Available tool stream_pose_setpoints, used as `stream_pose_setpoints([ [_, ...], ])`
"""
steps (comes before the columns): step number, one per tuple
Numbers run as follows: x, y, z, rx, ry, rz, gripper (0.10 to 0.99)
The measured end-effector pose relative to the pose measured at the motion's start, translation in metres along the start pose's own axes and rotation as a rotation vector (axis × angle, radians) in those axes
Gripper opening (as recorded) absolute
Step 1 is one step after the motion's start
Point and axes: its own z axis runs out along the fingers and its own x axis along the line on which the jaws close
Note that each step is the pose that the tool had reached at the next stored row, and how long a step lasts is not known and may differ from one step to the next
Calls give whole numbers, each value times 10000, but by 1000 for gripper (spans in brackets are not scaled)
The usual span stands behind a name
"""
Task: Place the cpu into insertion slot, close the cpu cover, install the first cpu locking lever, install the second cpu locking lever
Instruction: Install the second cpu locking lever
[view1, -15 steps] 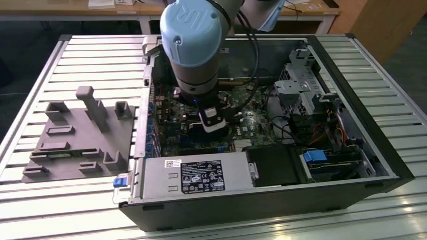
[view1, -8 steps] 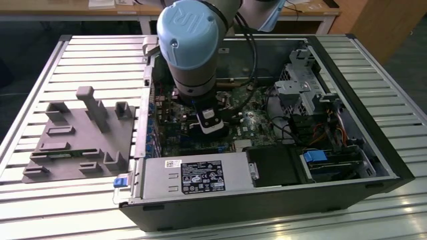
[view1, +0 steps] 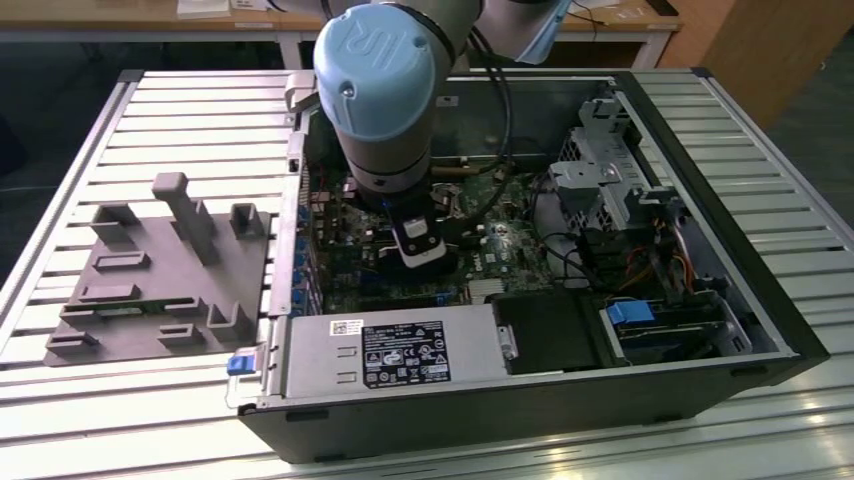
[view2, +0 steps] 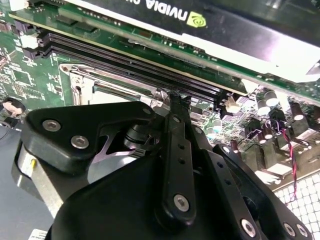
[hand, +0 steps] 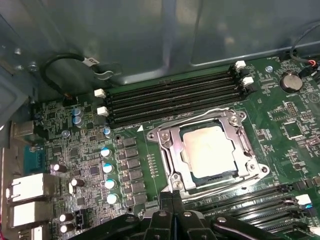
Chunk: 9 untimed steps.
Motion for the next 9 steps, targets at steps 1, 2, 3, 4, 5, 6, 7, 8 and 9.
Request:
stream_pose_setpoints([
  [1, 3, 4, 6, -1, 0, 0, 106],
  [2, 6, 8, 12, -1, 0, 0, 106],
  [3, 9, 11, 18, -3, 0, -1, 106],
  [4, 10, 12, 21, -3, 0, -1, 106],
  [5, 12, 13, 23, -1, 0, -1, 106],
  [6, 14, 15, 25, 0, 1, -1, 106],
  [7, 17, 17, 27, -1, 0, 1, 106],
  [8, 21, 18, 31, -2, 0, 0, 106],
  [9, 24, 18, 36, 0, 0, 0, 106],
])
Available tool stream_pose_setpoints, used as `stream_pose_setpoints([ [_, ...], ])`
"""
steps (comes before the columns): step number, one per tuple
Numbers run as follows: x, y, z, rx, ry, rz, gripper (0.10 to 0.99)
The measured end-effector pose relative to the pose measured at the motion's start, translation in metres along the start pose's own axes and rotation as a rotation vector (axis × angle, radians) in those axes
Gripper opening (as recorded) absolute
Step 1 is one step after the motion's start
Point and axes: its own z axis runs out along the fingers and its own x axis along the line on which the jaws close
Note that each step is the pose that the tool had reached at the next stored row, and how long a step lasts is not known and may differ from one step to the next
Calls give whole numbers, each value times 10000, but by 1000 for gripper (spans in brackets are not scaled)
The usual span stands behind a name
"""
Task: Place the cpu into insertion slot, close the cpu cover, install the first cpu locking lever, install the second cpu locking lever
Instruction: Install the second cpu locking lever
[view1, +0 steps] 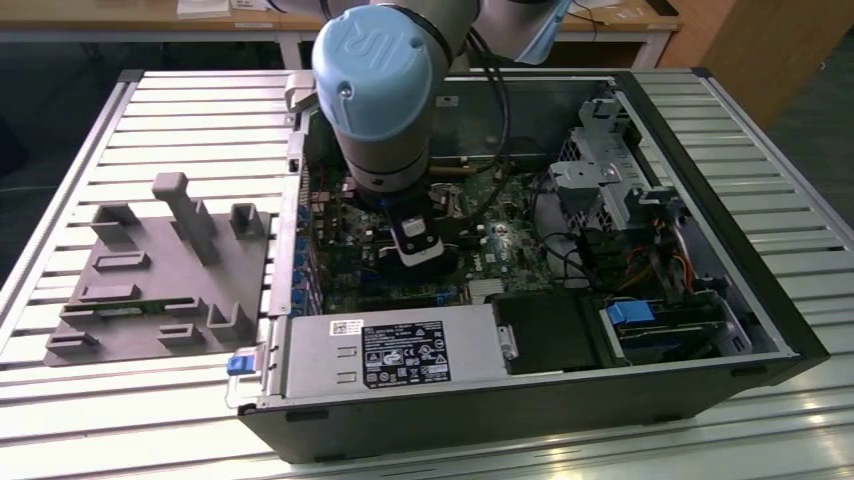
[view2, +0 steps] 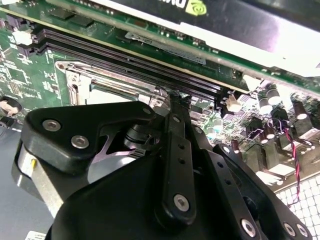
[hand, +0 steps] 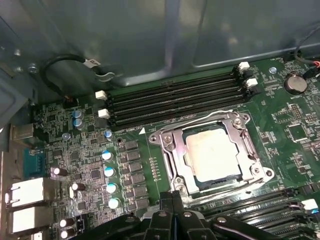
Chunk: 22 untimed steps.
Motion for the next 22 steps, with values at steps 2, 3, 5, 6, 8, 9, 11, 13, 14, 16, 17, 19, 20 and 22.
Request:
stream_pose_setpoints([
  [2, 9, 0, 12, 4, 1, 0, 106],
  [3, 13, 2, 18, 3, 0, 0, 106],
  [5, 20, 7, 27, 0, 0, 0, 106],
  [6, 23, 10, 30, 0, 0, 0, 106],
  [8, 28, 12, 38, -1, 0, 0, 106],
  [9, 30, 12, 43, 1, 0, -1, 106],
  [11, 37, 9, 56, 5, 0, 0, 106],
  [13, 46, 9, 66, 8, -1, 0, 106],
  [14, 49, 9, 67, 10, -1, 0, 106],
  [16, 49, 9, 67, 13, -1, -3, 106],
  [17, 49, 11, 62, 14, -3, -2, 106],
  [19, 49, 25, 34, 5, -5, -2, 106],
  [20, 49, 33, 14, 8, -4, -2, 106],
  [22, 49, 50, -32, 13, -4, -1, 106],
])
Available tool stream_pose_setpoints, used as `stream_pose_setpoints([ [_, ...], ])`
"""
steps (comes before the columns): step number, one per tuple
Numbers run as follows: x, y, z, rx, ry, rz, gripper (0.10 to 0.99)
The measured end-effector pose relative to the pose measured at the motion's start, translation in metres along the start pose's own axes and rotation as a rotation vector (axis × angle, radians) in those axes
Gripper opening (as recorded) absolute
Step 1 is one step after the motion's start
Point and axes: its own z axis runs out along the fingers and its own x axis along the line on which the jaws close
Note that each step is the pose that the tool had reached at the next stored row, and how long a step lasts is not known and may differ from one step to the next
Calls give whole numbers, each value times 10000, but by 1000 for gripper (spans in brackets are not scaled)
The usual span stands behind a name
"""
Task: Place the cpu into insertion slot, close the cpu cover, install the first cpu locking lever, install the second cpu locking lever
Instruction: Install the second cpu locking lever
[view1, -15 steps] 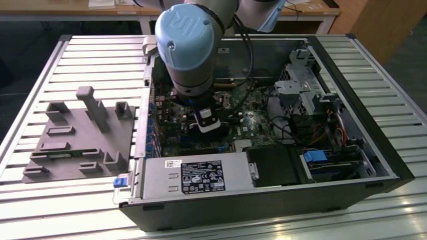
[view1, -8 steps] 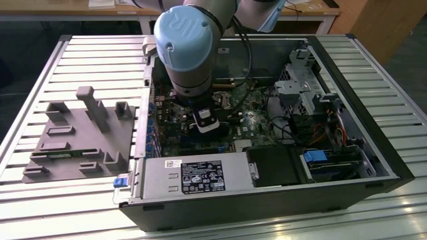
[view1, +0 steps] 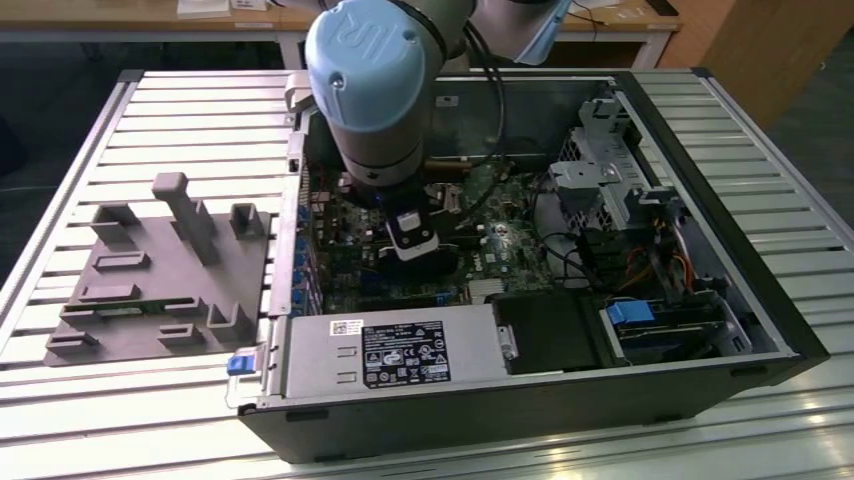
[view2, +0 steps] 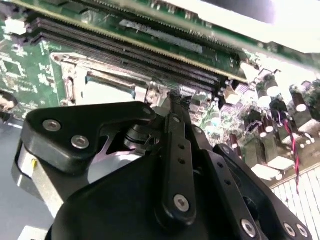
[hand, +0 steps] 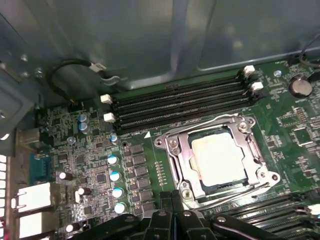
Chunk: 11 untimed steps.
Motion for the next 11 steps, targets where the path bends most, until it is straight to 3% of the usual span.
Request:
stream_pose_setpoints([
  [5, -32, 23, -34, -3, 0, 0, 106],
  [11, -171, 66, -45, -2, 0, 5, 106],
])
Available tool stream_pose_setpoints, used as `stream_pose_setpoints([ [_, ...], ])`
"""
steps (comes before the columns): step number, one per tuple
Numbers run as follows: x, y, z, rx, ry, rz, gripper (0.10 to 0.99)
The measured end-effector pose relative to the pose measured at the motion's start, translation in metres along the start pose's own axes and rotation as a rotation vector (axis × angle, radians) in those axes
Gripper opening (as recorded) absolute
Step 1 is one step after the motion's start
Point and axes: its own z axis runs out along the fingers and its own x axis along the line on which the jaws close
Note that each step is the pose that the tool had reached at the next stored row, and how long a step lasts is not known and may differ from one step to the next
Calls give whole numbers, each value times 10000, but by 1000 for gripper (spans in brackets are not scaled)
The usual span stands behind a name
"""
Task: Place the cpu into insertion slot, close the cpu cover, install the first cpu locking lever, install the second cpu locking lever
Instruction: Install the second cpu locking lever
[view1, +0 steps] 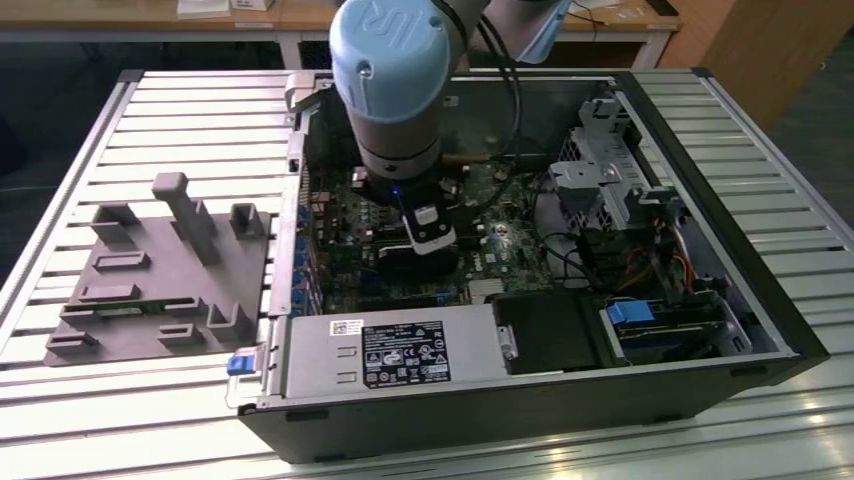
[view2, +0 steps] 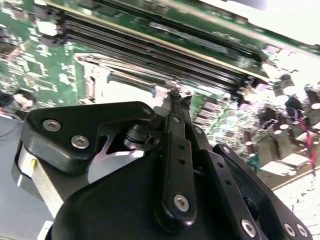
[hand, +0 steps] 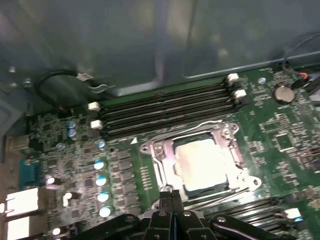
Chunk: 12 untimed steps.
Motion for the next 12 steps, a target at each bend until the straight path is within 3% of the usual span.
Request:
stream_pose_setpoints([
  [9, -191, 74, -47, 17, -10, 20, 106],
  [12, -236, 101, -82, 164, -53, 34, 106],
])
